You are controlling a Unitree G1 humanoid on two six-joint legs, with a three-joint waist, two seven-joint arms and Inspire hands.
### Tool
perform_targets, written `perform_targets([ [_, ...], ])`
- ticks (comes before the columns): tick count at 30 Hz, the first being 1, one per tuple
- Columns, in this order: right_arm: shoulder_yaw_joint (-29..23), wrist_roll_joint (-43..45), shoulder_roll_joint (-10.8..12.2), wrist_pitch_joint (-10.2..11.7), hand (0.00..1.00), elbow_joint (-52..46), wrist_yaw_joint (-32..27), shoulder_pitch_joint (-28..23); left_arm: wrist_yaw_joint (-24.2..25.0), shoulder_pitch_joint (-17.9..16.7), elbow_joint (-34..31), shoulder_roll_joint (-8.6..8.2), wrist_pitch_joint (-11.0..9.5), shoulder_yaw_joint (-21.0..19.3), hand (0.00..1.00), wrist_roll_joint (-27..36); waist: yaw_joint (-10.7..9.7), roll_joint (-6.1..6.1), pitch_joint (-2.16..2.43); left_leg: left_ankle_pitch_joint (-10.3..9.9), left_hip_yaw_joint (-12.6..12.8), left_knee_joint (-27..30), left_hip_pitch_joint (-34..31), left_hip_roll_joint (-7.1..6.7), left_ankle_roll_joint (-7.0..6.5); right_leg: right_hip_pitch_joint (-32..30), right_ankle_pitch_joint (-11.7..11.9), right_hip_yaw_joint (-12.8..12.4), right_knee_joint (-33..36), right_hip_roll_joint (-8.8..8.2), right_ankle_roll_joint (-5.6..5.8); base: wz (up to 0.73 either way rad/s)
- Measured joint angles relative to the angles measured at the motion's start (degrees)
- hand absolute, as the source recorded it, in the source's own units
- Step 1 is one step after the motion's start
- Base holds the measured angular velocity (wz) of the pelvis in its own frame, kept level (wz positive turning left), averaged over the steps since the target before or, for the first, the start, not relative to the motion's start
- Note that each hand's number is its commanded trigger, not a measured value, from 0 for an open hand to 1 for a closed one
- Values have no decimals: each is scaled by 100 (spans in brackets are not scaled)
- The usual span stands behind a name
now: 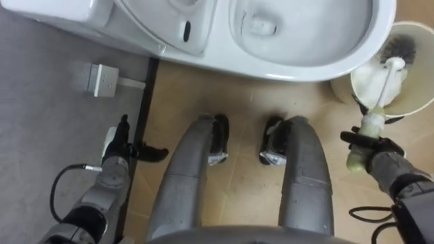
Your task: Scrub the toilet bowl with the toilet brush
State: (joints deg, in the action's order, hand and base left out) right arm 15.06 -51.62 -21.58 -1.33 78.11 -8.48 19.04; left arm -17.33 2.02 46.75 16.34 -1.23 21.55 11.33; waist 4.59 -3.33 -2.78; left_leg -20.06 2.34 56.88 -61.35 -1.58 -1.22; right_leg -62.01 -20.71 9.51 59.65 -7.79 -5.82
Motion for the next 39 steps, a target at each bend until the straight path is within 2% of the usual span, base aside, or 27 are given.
perform_targets([
  [4, -141, -158, 82, 1, 100, 2, 107, -225, 10, -88, 260, -4, -120, -109, 0, 43, -88, 25, 12, 127, -42, -497, 575, -3, -34, 627, 138, 117, -533, 11, 46, 0],
  [6, -271, -241, 129, -2, 100, -2, 224, -384, 6, -186, 431, -1, -142, -270, 0, 39, -110, 100, 49, 185, -43, -800, 987, -9, -77, 1028, 203, 119, -836, 47, 94, 0],
  [8, -351, -251, 191, 0, 100, -7, 223, -467, 9, -209, 550, -6, -147, -347, 0, 42, -130, 127, 59, 225, -52, -1008, 1307, -7, -93, 1366, 229, 147, -1063, 84, 127, 0],
  [13, -746, -461, 367, 85, 100, -4, 238, -710, 57, -263, 732, -103, -280, -606, 0, 15, -160, 162, 76, 279, -172, -1615, 2303, -14, -113, 2458, 312, 289, -1781, 166, 224, 6],
  [15, -761, -481, 480, 190, 100, -18, 248, -879, 59, -347, 740, -145, -322, -846, 0, -1, -160, 242, 136, 321, -258, -1937, 2743, -21, -110, 2942, 343, 365, -2134, 197, 273, 15],
  [16, -771, -476, 509, 209, 100, -18, 252, -918, 63, -378, 740, -157, -323, -899, 0, -42, -162, 254, 144, 331, -286, -2018, 2846, -21, -110, 3067, 354, 397, -2234, 198, 284, 21],
  [20, -1026, -430, 582, 267, 100, -64, 331, -1279, 98, -742, 707, -306, -372, -1260, 0, -251, -168, 259, 163, 354, -434, -2511, 3598, -16, -119, 3932, 418, 553, -2875, 288, 369, 16],
  [22, -1027, -430, 592, 277, 100, -124, 329, -1381, 120, -920, 617, -313, -368, -1359, 0, -411, -155, 297, 182, 376, -432, -2769, 3895, -34, -128, 4189, 424, 550, -3059, 285, 398, 3],
  [25, -1050, -372, 660, 303, 100, -214, 316, -1593, 128, -1340, 343, -326, -379, -1591, 0, -622, -156, 367, 198, 444, -409, -3200, 4424, -46, -117, 4674, 443, 559, -3395, 291, 432, 0],
  [27, -1050, 127, 704, 325, 100, -287, 283, -1788, 72, -1658, -35, -319, -404, -1705, 0, -952, -184, 428, 229, 470, -425, -3362, 4755, -38, -103, 5044, 443, 644, -3616, 304, 437, 10],
  [31, -1036, 957, 717, 347, 100, -572, 215, -1996, -32, -1879, -926, -319, -415, -1732, 0, -1781, -201, 496, 221, 471, -423, -3473, 5073, -9, -100, 5425, 444, 714, -3779, 377, 437, 19],
  [33, -1024, 1625, 802, 476, 100, -804, 160, -2093, -188, -1936, -1679, -345, -431, -1830, 0, -2337, -214, 567, 205, 471, -460, -3554, 5307, -6, -99, 5784, 448, 786, -4044, 385, 443, 17],
  [34, -1011, 1742, 819, 510, 100, -857, 162, -2138, -230, -1926, -1792, -365, -426, -1845, 0, -2441, -216, 582, 215, 471, -468, -3565, 5340, -6, -99, 5841, 450, 786, -4092, 393, 447, 11],
  [35, -1009, 2018, 843, 544, 100, -992, 176, -2198, -268, -1989, -1818, -486, -375, -2038, 0, -2545, -216, 588, 216, 474, -499, -3608, 5424, -8, -95, 5946, 453, 791, -4167, 408, 452, 12],
  [36, -1009, 2267, 860, 569, 100, -1072, 181, -2191, -288, -2073, -1996, -475, -374, -2062, 0, -2838, -213, 602, 214, 474, -594, -3620, 5472, -17, -93, 6029, 456, 811, -4225, 422, 456, 17],
  [38, -1009, 2557, 859, 567, 100, -1093, 192, -2224, -325, -2137, -2225, -448, -373, -2131, 0, -2984, -237, 626, 218, 474, -645, -3622, 5511, -29, -92, 6152, 461, 808, -4318, 446, 462, 41],
  [39, -1012, 2733, 859, 565, 100, -1092, 194, -2219, -404, -2155, -2373, -443, -371, -2179, 0, -3020, -237, 651, 206, 476, -652, -3637, 5556, -30, -89, 6204, 463, 782, -4373, 461, 465, 42],
])
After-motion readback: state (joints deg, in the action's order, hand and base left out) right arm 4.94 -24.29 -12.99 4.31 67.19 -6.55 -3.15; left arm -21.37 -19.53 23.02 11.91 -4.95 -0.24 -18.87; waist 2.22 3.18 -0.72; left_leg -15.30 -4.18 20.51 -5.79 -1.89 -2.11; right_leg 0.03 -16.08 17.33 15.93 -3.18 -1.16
